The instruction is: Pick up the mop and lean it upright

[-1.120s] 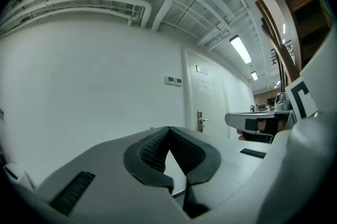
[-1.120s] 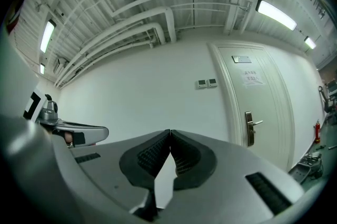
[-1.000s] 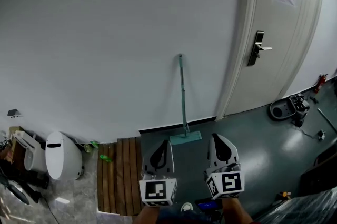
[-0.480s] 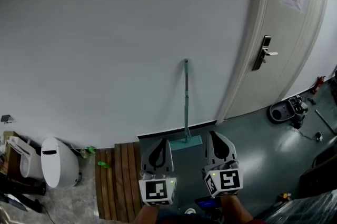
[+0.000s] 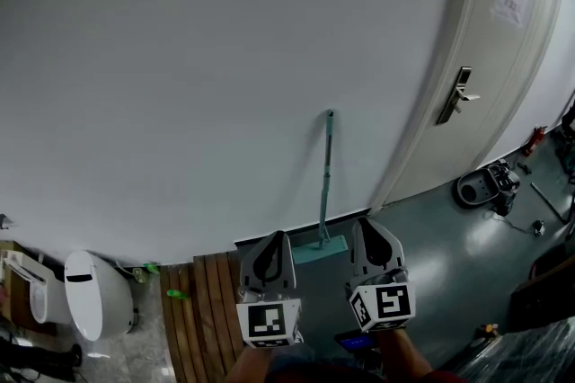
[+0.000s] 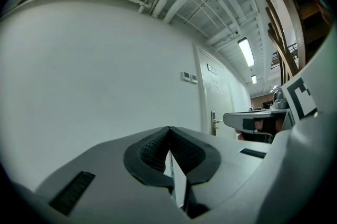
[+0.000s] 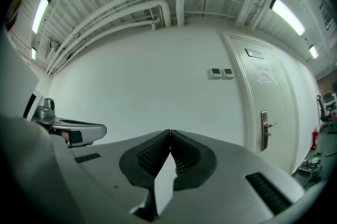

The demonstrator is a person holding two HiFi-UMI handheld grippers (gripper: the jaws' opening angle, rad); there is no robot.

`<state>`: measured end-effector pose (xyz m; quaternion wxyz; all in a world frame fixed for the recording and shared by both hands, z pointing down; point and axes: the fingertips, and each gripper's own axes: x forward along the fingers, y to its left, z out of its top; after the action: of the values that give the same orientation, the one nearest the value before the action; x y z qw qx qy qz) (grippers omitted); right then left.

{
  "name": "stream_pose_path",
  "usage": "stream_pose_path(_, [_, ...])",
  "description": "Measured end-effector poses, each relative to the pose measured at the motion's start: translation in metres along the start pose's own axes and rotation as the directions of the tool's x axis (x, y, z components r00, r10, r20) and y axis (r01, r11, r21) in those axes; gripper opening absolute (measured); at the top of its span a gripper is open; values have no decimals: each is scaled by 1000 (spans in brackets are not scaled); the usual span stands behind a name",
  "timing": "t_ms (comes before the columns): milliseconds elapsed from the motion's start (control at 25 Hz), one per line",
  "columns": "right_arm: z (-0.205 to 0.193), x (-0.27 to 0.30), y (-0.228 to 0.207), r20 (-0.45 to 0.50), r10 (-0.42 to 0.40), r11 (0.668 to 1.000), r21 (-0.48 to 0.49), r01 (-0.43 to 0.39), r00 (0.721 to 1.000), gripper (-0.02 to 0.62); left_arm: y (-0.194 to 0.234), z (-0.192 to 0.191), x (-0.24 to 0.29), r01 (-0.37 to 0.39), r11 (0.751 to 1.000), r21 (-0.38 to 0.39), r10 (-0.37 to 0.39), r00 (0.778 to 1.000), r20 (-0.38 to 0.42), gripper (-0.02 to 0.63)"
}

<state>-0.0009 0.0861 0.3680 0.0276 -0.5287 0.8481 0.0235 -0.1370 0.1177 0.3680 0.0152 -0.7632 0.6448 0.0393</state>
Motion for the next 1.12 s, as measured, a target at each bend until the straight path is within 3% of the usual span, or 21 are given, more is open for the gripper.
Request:
stream_pose_path(240, [-2,29,7,0,-39,999,-12,39,999,17,30,-3,23,21,1000,-3,-21,1000,0,14])
stream_pose_path(520, [-14,56,-13,-3,-71,997,8,71,997,17,31,-12,60,53,998,15,-53,999,-12,14])
stream_pose_path(1120, [-24,181,-112,1,-69,997,42,69,998,17,18,-14,214,56,998,31,-55,998,-18,14])
